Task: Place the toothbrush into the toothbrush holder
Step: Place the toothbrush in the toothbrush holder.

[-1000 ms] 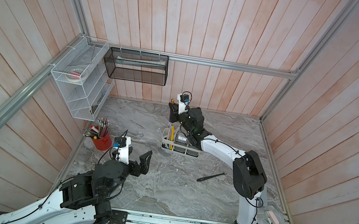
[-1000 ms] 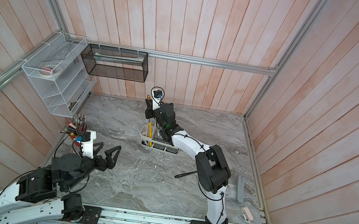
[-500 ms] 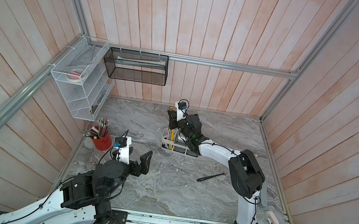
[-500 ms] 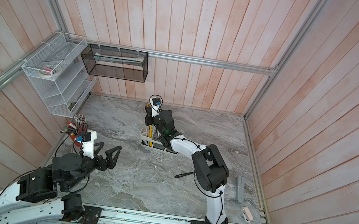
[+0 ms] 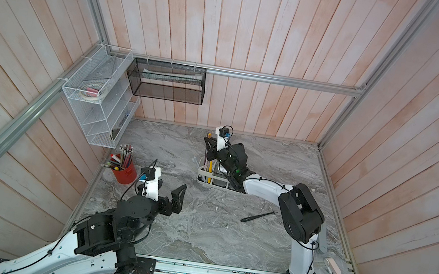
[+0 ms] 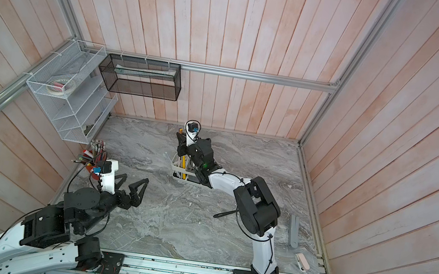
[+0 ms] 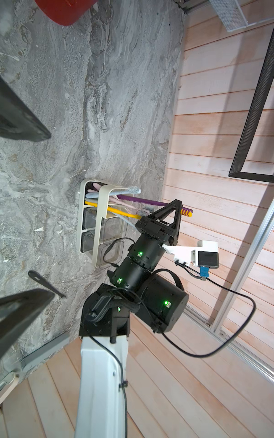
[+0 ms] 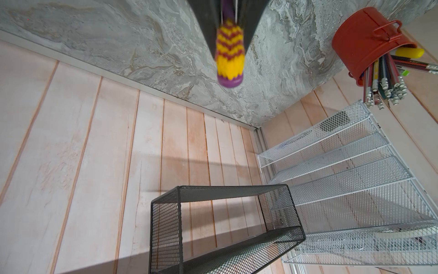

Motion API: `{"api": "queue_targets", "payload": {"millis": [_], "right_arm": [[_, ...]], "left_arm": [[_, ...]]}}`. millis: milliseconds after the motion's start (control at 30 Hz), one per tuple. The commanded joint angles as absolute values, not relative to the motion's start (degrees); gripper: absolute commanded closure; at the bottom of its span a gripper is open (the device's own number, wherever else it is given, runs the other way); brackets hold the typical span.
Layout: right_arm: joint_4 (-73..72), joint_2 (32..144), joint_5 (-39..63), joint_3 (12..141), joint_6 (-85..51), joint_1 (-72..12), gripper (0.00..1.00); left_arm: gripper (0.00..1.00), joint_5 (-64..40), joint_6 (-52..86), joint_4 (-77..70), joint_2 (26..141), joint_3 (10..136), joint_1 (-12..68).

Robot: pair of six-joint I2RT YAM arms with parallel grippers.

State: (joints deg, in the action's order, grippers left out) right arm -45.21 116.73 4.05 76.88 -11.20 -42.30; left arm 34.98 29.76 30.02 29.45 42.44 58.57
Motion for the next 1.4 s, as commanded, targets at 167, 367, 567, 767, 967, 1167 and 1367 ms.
{"api": "queue_targets", "payload": {"millis": [167, 367, 567, 767, 967, 1167, 1367], "right_arm": [[-47.2, 114.5, 6.3, 74.4, -12.3, -42.7, 0.79], [-47.7, 113.3, 7.0, 73.5, -12.5, -42.8, 0.77], [-48.6, 109.2, 5.8, 71.1, -11.7, -42.7, 0.73], [-47.0, 100.7, 1.8, 68.4, -9.7, -42.6, 0.58], [-38.6, 91.2, -2.6, 68.2, -9.6, -42.2, 0.25], [-17.8, 76.5, -16.2, 62.4, -16.7, -40.7, 0.02], [-2.4, 60.8, -18.0, 50.3, -26.9, -34.5, 0.02]], "left_arm": [[0.03, 35.9, 28.9, 28.9, 29.7, 43.3, 58.5], [0.03, 35.8, 28.9, 28.9, 29.7, 43.2, 58.6], [0.03, 35.8, 28.8, 29.0, 29.6, 43.3, 58.5], [0.03, 35.9, 28.7, 28.8, 30.0, 43.4, 58.6], [0.03, 35.9, 28.9, 28.9, 31.2, 43.4, 58.5], [0.03, 34.9, 28.6, 29.9, 34.0, 44.0, 58.5], [0.03, 29.2, 27.1, 29.4, 46.7, 47.7, 58.5]]}}
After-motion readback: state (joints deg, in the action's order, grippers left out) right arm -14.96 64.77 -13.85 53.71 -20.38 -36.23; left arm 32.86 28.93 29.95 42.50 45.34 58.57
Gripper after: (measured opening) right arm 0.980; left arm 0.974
